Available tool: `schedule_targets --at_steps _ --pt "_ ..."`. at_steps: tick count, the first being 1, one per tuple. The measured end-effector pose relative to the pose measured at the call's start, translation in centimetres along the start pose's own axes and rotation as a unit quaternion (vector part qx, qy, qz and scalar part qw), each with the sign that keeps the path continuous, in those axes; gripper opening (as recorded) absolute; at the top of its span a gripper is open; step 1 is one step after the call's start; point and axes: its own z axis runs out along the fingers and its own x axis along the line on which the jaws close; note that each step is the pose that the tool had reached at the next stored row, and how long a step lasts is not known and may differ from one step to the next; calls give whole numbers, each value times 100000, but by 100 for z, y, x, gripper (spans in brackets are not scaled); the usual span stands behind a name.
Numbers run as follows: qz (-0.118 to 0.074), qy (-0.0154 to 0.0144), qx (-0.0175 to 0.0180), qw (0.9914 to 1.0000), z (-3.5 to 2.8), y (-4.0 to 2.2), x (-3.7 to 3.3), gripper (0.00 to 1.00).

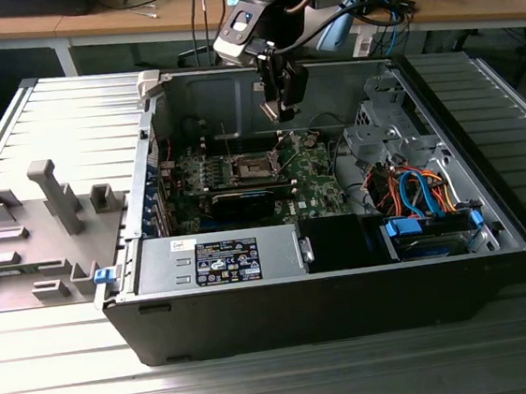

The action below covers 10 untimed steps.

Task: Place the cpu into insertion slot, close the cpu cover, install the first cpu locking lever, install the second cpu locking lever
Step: 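Place the cpu into insertion slot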

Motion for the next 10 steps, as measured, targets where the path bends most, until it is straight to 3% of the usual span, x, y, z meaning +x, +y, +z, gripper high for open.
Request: schedule_targets --at_steps 7,9,10 --pt "280 -17 7 100000 0 0 0 55" --pt "768 -47 20 99997 0 0 0 55" --pt "2324 -138 56 99973 0 0 0 55"
